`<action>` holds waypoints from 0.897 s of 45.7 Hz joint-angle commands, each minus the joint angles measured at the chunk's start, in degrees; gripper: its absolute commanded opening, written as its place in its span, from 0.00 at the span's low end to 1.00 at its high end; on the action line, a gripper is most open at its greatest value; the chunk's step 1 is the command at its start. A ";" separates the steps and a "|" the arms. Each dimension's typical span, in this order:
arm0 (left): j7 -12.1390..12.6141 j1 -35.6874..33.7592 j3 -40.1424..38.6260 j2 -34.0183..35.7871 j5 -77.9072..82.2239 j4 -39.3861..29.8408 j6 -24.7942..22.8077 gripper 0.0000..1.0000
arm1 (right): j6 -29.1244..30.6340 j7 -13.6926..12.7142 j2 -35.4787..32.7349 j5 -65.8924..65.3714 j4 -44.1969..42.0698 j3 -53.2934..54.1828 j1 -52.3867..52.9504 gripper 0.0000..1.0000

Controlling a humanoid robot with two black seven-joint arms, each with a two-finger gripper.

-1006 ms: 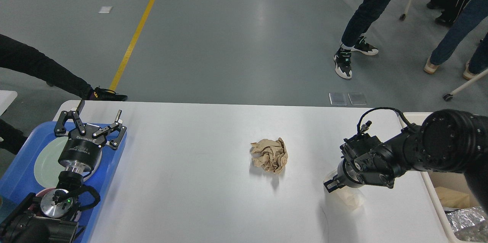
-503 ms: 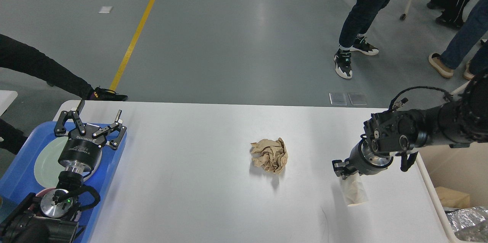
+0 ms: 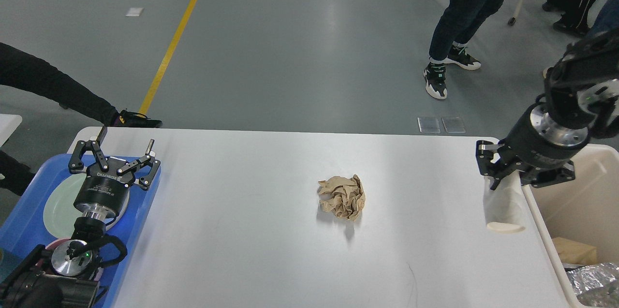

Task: Tidy desktop
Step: 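Lift the paper cup and carry it into the white bin, then release the cup in the bin and raise the right gripper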

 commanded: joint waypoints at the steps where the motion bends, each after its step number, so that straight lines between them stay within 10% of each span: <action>1: 0.00 0.00 -0.02 0.00 0.00 0.02 0.00 0.96 | 2.50 3.89 0.10 0.19 3.41 -5.78 6.69 0.00; 19: 0.00 0.00 0.07 0.00 0.00 0.02 0.00 0.96 | -7.51 3.54 -9.46 -0.78 -0.79 -14.84 1.97 0.00; 41: 0.00 0.00 0.07 0.00 0.00 0.02 0.00 0.96 | -12.96 3.10 -26.71 -1.39 -50.09 11.07 -55.24 0.00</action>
